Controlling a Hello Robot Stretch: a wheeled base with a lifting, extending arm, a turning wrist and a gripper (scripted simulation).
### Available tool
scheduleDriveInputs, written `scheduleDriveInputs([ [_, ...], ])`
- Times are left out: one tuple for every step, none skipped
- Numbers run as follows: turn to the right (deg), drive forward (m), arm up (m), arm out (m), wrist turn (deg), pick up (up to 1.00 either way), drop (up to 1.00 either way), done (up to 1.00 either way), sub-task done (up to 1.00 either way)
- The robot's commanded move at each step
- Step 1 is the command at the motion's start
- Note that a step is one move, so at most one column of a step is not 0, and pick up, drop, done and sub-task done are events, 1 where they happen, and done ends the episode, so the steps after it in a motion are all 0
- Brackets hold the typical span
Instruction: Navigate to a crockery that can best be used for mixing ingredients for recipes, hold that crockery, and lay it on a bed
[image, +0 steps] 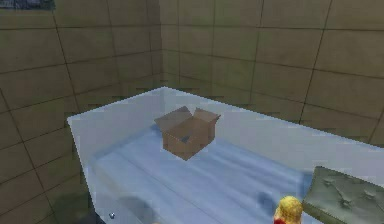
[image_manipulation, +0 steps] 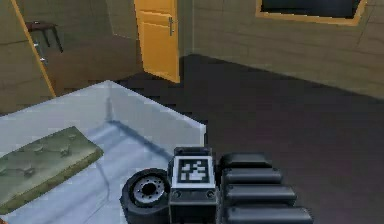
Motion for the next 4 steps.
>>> scheduleDriveInputs([
  [3.0,0.0,0.0,0.0,0.0,0.0,0.0,0.0,0.0],
  [-45.0,0.0,0.0,0.0,0.0,0.0,0.0,0.0,0.0],
  [-45.0,0.0,0.0,0.0,0.0,0.0,0.0,0.0,0.0],
  [-33.0,0.0,0.0,0.0,0.0,0.0,0.0,0.0,0.0],
])
